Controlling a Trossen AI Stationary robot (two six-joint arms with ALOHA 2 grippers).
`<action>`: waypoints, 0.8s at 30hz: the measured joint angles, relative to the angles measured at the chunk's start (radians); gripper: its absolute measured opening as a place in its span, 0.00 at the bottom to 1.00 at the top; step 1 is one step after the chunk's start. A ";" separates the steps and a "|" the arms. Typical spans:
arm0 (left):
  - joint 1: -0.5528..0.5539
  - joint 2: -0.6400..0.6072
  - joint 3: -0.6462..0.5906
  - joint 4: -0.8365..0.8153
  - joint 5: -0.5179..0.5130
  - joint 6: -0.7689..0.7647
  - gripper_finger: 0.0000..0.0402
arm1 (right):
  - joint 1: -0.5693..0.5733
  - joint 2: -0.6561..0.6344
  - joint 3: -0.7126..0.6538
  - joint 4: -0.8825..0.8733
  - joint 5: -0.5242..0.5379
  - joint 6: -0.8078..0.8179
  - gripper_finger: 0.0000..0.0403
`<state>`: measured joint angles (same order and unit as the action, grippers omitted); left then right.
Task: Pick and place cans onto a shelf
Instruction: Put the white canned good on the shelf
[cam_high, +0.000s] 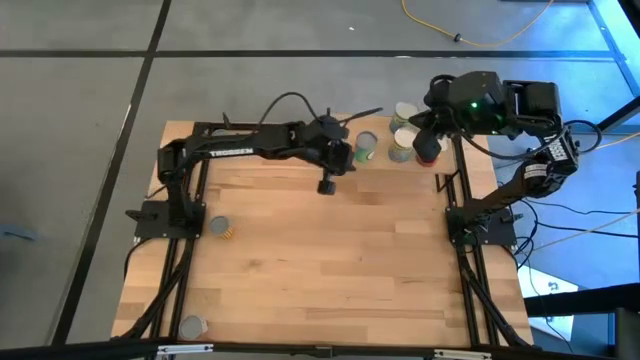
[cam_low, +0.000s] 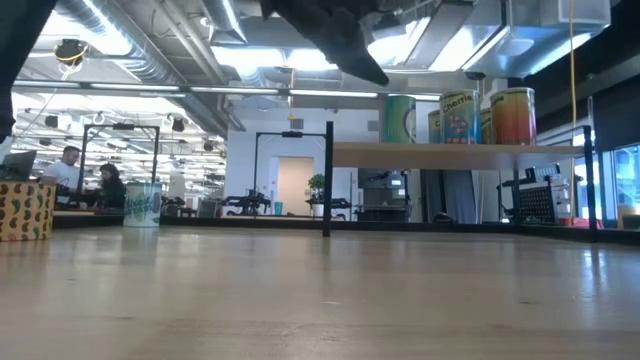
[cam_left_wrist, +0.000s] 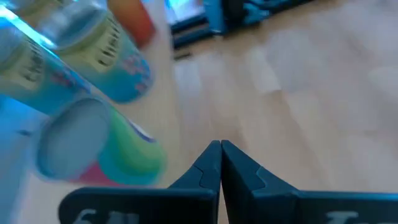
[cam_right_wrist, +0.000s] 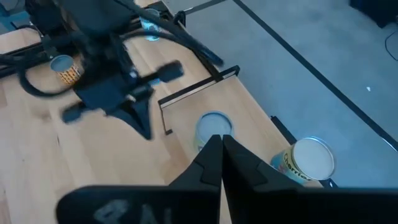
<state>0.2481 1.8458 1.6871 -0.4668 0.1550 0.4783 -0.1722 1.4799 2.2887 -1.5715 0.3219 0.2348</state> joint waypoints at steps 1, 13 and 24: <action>-0.002 0.008 0.000 0.006 -0.014 0.022 0.00 | 0.000 0.000 0.000 0.000 0.000 0.000 0.02; 0.031 0.066 0.003 0.151 -0.100 0.147 0.00 | 0.000 0.001 -0.004 0.001 0.000 -0.004 0.02; 0.090 0.121 0.000 0.214 -0.083 0.189 0.00 | 0.000 0.001 -0.004 0.001 0.000 -0.007 0.02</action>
<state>0.3385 1.9667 1.6868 -0.2530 0.0722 0.6668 -0.1722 1.4811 2.2848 -1.5707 0.3222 0.2279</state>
